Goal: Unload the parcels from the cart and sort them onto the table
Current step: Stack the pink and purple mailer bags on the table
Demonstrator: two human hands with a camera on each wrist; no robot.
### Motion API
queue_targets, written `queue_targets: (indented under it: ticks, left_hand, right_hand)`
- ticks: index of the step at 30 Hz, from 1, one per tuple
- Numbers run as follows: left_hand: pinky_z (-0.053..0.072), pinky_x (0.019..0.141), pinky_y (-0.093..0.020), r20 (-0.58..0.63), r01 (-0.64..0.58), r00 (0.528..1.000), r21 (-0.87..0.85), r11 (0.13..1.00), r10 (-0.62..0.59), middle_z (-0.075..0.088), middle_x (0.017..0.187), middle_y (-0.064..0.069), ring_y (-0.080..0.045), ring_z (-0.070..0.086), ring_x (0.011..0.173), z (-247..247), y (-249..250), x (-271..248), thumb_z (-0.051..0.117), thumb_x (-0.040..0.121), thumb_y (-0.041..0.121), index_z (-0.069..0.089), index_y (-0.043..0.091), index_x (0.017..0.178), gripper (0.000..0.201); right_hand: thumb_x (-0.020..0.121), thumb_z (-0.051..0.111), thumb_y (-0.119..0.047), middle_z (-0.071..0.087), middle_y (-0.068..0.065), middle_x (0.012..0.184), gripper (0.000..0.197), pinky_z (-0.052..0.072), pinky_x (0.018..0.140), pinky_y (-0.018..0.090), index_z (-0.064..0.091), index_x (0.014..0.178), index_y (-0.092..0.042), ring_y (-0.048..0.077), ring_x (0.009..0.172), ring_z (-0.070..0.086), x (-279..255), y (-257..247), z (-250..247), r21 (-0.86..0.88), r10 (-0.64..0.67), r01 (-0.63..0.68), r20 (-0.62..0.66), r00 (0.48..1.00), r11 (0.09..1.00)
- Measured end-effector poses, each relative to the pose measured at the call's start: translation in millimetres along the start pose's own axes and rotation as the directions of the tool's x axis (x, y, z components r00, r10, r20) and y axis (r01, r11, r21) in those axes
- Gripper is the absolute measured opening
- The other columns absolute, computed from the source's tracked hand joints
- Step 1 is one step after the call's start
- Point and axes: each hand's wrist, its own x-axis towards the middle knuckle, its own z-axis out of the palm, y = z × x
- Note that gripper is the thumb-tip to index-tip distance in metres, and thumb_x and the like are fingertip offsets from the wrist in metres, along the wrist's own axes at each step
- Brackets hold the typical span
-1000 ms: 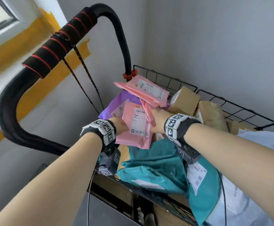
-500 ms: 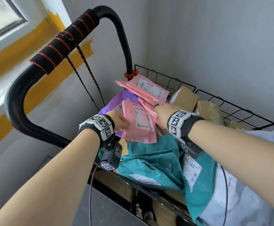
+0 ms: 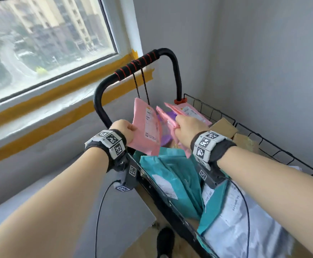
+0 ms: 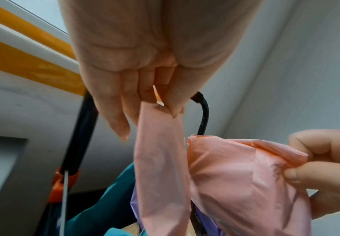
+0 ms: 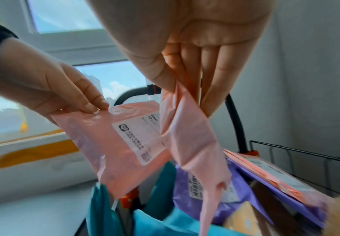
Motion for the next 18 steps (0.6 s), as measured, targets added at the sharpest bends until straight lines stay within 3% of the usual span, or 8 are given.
queue_targets:
  ticks: [4, 8, 11, 15, 18]
  left_hand:
    - [0.04, 0.082, -0.025, -0.094, 0.082, 0.992, -0.05, 0.995, -0.086, 0.06, 0.097, -0.004, -0.022, 0.055, 0.087, -9, -32, -62, 0.052, 0.094, 0.017, 0.068, 0.01, 0.11, 0.024]
    - [0.04, 0.08, -0.023, -0.19, 0.197, 0.957, -0.123, 0.973, -0.218, 0.057, 0.088, -0.002, -0.018, 0.052, 0.082, -13, -81, -126, 0.053, 0.091, 0.013, 0.069, 0.008, 0.104, 0.022]
    - [0.039, 0.084, -0.023, -0.205, 0.292, 0.924, -0.168, 0.942, -0.323, 0.057, 0.088, 0.001, -0.017, 0.052, 0.083, -17, -125, -173, 0.054, 0.091, 0.015, 0.069, 0.006, 0.102, 0.021]
    - [0.041, 0.079, -0.023, -0.237, 0.361, 0.873, -0.274, 0.891, -0.426, 0.061, 0.085, 0.0, -0.02, 0.056, 0.08, -19, -174, -235, 0.057, 0.089, 0.017, 0.072, 0.011, 0.1, 0.019]
    - [0.044, 0.082, -0.025, -0.264, 0.405, 0.815, -0.378, 0.832, -0.516, 0.066, 0.094, -0.004, -0.023, 0.063, 0.092, -15, -216, -285, 0.056, 0.09, 0.017, 0.071, 0.011, 0.102, 0.02]
  right_hand:
    - [0.095, 0.039, -0.018, 0.046, 0.001, 0.074, 0.01, 0.044, 0.068, 0.037, 0.04, 0.086, -0.015, 0.025, 0.074, 0.047, -36, -42, -10, 0.051, -0.139, 0.141, -0.049, 0.989, 0.989]
    - [0.094, 0.041, -0.017, 0.058, 0.01, 0.091, 0.01, 0.031, 0.065, 0.031, 0.039, 0.084, -0.015, 0.026, 0.078, 0.047, -72, -93, -3, 0.086, -0.304, 0.306, -0.032, 0.952, 0.948]
    - [0.094, 0.042, -0.018, 0.061, 0.012, 0.097, 0.017, 0.03, 0.066, 0.029, 0.038, 0.078, -0.016, 0.026, 0.077, 0.047, -101, -133, 10, 0.102, -0.423, 0.42, 0.014, 0.906, 0.902]
    - [0.093, 0.041, -0.018, 0.062, 0.013, 0.099, 0.006, 0.036, 0.069, 0.031, 0.045, 0.09, -0.016, 0.031, 0.089, 0.058, -133, -183, 31, 0.127, -0.544, 0.534, 0.058, 0.837, 0.836]
    - [0.095, 0.038, -0.02, 0.061, 0.011, 0.098, 0.018, 0.035, 0.07, 0.029, 0.051, 0.105, -0.011, 0.03, 0.092, 0.058, -164, -229, 47, 0.147, -0.636, 0.624, 0.06, 0.769, 0.768]
